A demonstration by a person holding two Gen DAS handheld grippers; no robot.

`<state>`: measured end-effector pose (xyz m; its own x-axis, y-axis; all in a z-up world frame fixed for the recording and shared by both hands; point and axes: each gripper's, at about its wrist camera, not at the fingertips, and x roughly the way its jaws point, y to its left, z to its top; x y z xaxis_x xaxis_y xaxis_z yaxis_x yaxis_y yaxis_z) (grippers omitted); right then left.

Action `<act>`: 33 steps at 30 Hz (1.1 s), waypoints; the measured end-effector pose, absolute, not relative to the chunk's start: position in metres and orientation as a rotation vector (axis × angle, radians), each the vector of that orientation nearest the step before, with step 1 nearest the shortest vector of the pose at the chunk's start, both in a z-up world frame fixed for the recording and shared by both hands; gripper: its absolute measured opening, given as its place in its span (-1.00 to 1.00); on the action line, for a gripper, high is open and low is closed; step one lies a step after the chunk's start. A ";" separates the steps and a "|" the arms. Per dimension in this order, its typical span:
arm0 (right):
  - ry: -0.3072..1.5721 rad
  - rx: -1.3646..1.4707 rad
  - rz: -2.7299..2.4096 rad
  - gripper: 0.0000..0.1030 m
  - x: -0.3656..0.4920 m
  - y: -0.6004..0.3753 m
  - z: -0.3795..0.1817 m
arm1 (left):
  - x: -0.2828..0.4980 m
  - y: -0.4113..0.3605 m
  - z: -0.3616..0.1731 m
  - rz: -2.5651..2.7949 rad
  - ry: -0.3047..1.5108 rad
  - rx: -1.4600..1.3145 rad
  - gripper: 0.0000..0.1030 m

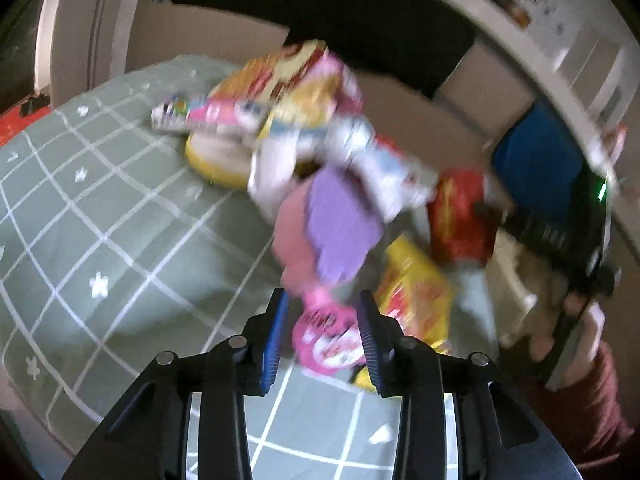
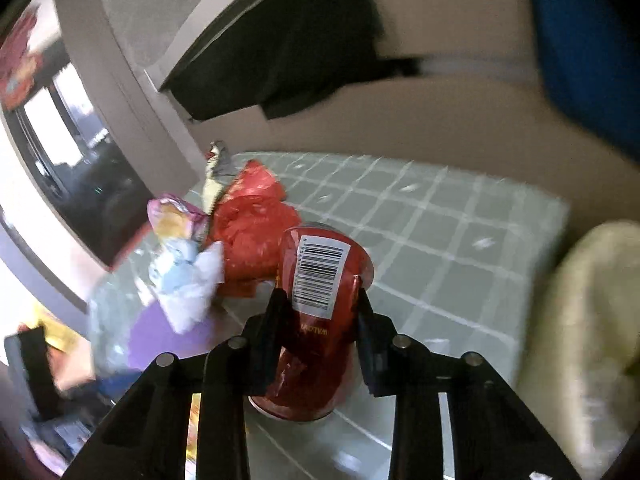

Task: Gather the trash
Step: 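Grasp the red can with the right tool and lift it, then grasp the white-blue tissue with the left tool while the right tool holds the red can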

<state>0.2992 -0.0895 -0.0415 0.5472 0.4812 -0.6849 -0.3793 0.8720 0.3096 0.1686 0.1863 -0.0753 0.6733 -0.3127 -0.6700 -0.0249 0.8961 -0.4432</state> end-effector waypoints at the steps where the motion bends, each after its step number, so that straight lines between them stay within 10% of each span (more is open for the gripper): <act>1: 0.845 0.113 0.498 -0.42 0.296 -0.095 -0.039 | 0.170 0.189 -0.071 -0.168 0.807 -0.450 -0.21; 33: 0.791 0.019 0.468 -0.33 0.251 -0.109 -0.050 | 0.226 0.161 -0.050 -0.262 0.752 -0.294 -0.10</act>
